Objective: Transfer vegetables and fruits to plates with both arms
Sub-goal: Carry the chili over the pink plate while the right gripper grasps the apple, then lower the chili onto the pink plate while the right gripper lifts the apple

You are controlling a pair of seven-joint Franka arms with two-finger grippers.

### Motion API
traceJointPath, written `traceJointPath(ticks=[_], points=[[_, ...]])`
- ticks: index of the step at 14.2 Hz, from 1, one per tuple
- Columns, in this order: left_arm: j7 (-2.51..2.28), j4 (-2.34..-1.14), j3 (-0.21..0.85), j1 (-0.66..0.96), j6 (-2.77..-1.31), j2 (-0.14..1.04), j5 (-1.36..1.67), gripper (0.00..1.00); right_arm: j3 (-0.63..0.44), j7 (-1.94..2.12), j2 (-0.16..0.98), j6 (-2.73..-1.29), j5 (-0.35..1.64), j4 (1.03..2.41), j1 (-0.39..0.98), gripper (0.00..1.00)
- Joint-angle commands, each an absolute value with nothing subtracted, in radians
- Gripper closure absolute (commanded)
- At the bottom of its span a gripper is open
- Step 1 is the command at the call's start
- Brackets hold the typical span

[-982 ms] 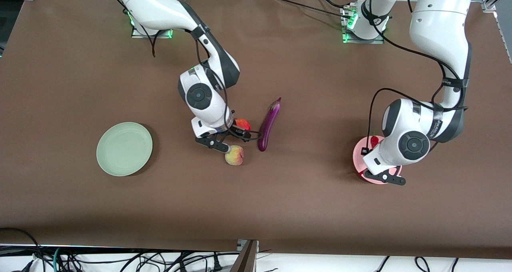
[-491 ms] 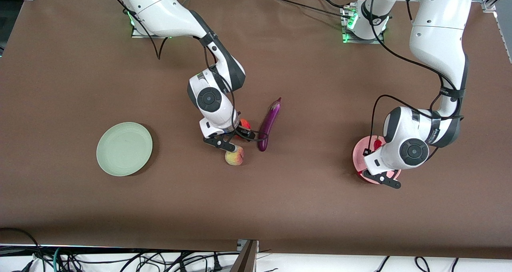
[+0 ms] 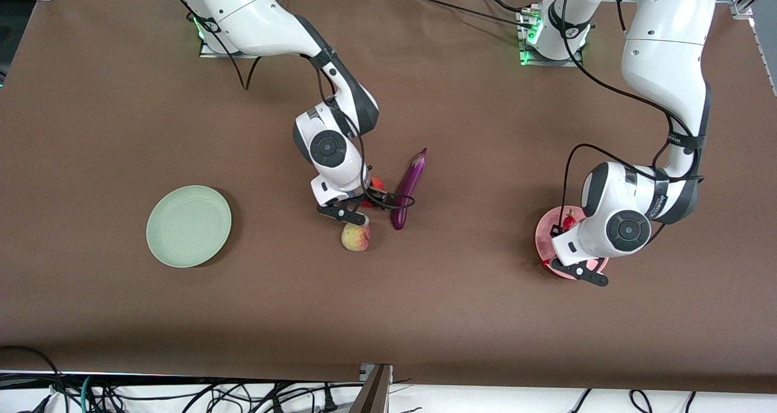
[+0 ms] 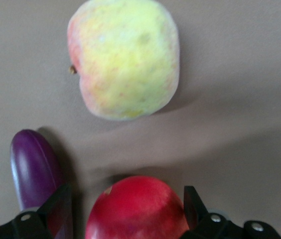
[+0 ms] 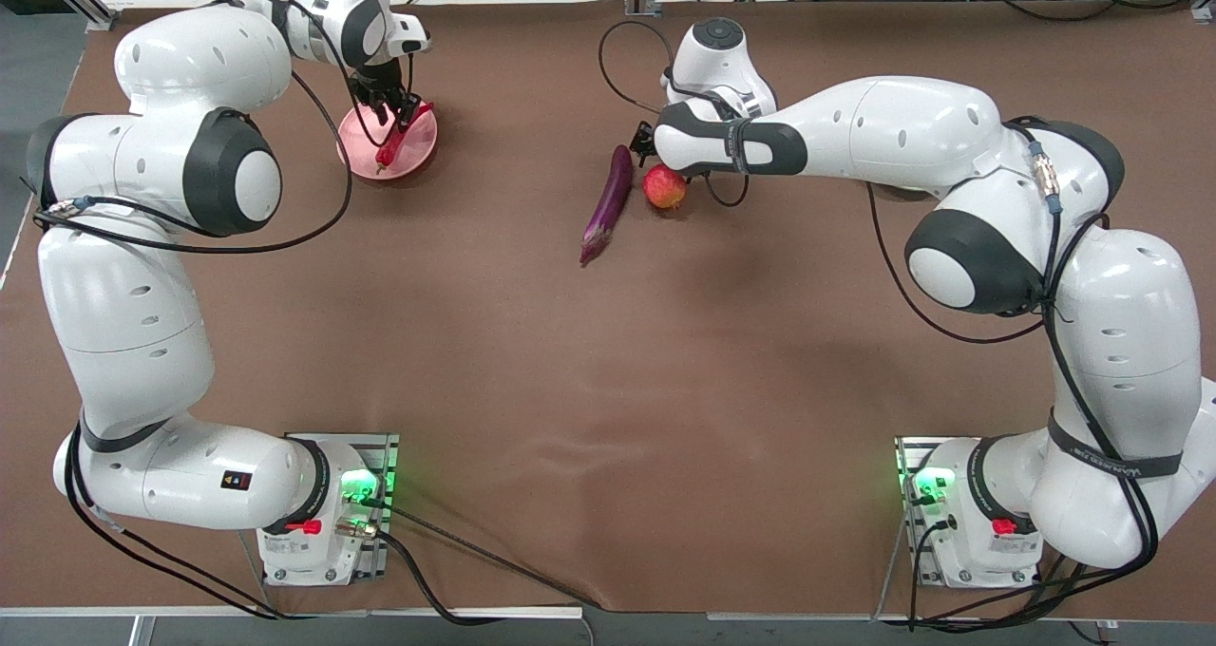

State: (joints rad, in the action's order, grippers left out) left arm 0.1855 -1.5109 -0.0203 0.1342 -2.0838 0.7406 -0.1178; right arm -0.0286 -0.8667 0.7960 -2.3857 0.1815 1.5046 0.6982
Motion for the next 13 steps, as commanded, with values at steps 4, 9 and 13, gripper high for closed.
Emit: traceJointPath(ticks=[4,9,13], points=[[0.192,-1.517,-0.009,0.121,-2.074,0.724,-0.129,0.00,-0.040,-0.833,0.819,-2.384,0.144,1.494,0.733,0.09],[0.187,-1.513,0.023,0.124,-1.985,0.716,-0.048,0.00,-0.041,-0.733,0.815,-2.373,0.144,1.496,0.726,0.54],[0.183,-1.503,0.028,0.133,-1.965,0.672,0.115,0.00,-0.049,-0.483,0.718,-2.142,0.160,1.482,0.574,0.58]])
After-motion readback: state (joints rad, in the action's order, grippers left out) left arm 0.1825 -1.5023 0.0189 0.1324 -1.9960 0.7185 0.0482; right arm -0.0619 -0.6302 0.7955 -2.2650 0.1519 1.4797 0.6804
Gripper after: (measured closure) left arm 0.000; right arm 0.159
